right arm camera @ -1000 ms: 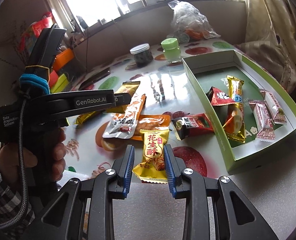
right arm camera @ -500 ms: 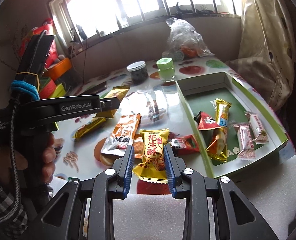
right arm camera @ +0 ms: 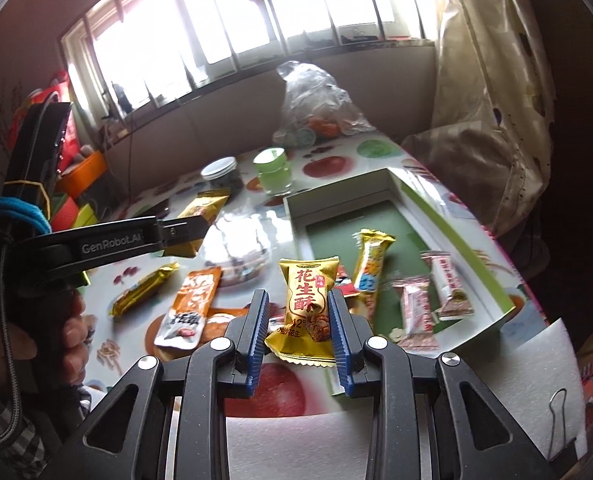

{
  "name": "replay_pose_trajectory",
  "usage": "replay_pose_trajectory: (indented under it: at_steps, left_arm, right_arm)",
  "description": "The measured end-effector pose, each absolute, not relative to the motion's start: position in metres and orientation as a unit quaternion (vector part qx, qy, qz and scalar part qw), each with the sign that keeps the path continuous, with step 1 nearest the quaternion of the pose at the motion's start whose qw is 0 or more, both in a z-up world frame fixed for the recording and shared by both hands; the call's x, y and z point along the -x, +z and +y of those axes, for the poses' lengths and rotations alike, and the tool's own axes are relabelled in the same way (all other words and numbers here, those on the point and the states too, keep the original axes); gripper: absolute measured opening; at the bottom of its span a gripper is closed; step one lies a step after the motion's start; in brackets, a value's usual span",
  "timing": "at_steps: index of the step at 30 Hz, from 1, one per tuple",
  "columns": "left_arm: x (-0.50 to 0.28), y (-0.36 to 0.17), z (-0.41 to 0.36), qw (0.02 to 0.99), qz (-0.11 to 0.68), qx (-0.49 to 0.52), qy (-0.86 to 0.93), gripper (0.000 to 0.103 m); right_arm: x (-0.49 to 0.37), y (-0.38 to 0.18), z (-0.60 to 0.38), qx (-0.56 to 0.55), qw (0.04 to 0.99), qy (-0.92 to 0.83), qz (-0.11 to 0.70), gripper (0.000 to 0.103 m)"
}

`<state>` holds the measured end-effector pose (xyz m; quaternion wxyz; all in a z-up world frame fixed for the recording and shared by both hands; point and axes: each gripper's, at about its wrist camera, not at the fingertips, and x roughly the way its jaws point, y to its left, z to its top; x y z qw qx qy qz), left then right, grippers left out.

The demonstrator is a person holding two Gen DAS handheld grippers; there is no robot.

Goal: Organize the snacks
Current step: 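Carry both yellow peanut-crisp packets over the green box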

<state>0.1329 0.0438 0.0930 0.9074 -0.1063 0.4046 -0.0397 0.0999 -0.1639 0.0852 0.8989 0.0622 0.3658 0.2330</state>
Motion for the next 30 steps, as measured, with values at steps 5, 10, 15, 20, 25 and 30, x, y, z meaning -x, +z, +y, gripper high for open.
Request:
replay_pose_trajectory:
  at_steps: [5, 10, 15, 20, 25, 30]
  left_arm:
    - [-0.147, 0.091, 0.027, 0.903, 0.412, 0.103, -0.060, 0.026]
    - [-0.161, 0.085, 0.012, 0.898, 0.421, 0.102, -0.078, 0.026]
    - [-0.174, 0.075, -0.002, 0.890, 0.434, 0.104, -0.094, 0.026]
    - [-0.187, 0.065, -0.012, 0.883, 0.448, 0.100, -0.103, 0.026]
    - [-0.196, 0.056, -0.020, 0.878, 0.456, 0.096, -0.110, 0.026]
    - [-0.202, 0.046, -0.025, 0.871, 0.469, 0.095, -0.110, 0.026]
  right_arm:
    - [-0.109, 0.083, -0.179, -0.066, 0.904, 0.209, 0.367, 0.028]
    - [-0.119, 0.079, -0.191, -0.064, 0.907, 0.187, 0.371, 0.028]
    - [-0.132, 0.069, -0.202, -0.061, 0.908, 0.163, 0.381, 0.028]
    - [-0.144, 0.059, -0.208, -0.052, 0.907, 0.146, 0.392, 0.028]
    - [-0.153, 0.051, -0.209, -0.038, 0.907, 0.133, 0.398, 0.028]
    - [-0.158, 0.043, -0.208, -0.017, 0.908, 0.122, 0.400, 0.028]
